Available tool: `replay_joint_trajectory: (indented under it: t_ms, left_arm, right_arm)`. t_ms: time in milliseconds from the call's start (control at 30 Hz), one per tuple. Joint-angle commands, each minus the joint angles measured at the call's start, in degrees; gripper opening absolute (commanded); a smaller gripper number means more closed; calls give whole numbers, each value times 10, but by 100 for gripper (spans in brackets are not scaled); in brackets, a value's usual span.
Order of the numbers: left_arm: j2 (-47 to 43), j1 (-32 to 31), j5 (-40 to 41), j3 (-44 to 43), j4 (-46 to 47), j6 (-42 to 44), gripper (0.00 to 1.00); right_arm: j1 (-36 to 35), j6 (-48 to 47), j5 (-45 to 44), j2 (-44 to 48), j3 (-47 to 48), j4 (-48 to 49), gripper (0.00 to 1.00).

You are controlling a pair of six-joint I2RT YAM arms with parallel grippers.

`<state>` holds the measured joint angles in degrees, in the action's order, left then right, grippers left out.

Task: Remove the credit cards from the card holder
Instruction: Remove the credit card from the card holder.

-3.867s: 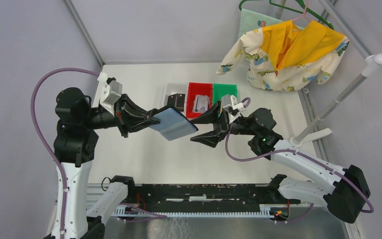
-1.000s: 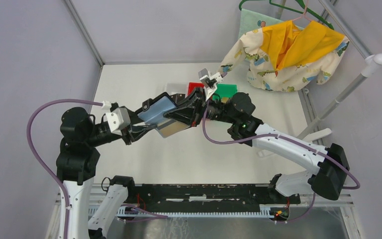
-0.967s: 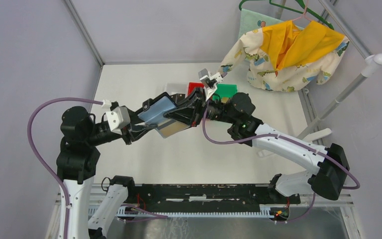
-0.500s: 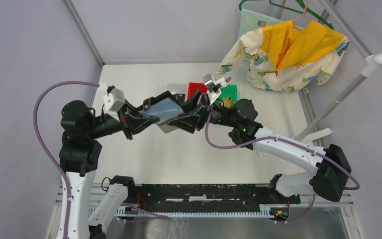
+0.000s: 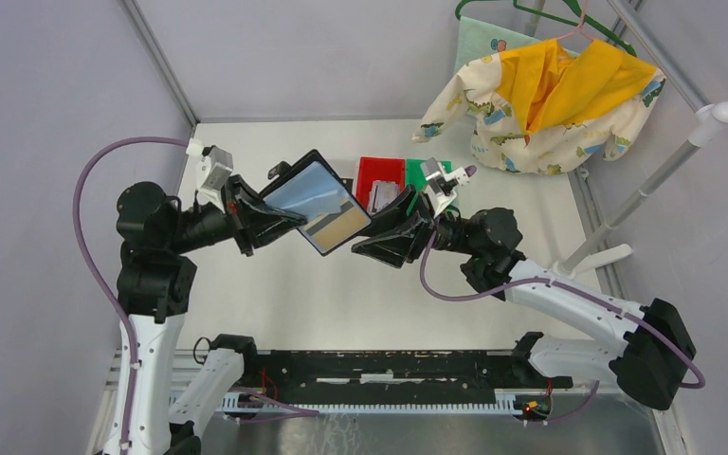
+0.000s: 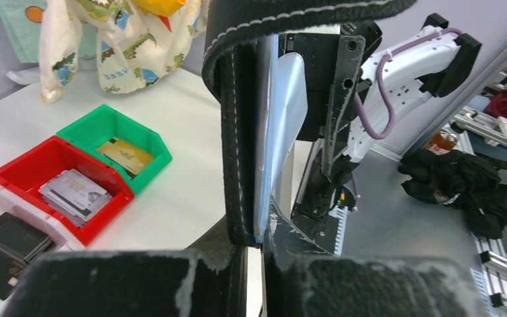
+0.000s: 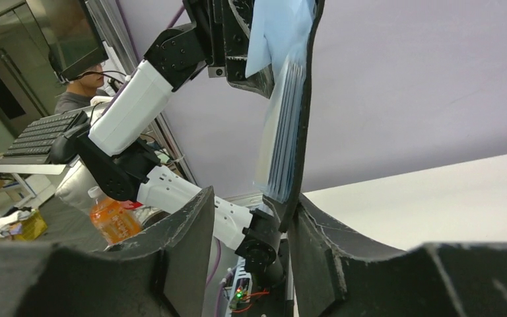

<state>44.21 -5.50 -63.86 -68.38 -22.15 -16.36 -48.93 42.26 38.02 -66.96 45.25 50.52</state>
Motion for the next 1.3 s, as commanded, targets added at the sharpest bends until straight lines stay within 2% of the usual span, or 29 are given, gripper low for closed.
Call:
replay_joint_trajectory:
  t_ms: [0, 200, 367, 800, 1267]
  left_arm:
    - [2, -1, -40, -30, 36, -52, 2]
    - [11, 0, -73, -40, 36, -71, 2]
    - [20, -1, -93, -48, 36, -89, 2]
    - [26, 0, -106, -54, 36, -96, 2]
    - [25, -1, -116, -58, 35, -97, 2]
  right_arm:
    - [6, -45, -5, 25, 6, 11, 48]
    - [8, -117, -51, 40, 11, -46, 44]
    - [8, -136, -54, 46, 7, -41, 44]
    - [8, -127, -35, 47, -2, 3, 44]
    - [8, -132, -60, 45, -4, 12, 44]
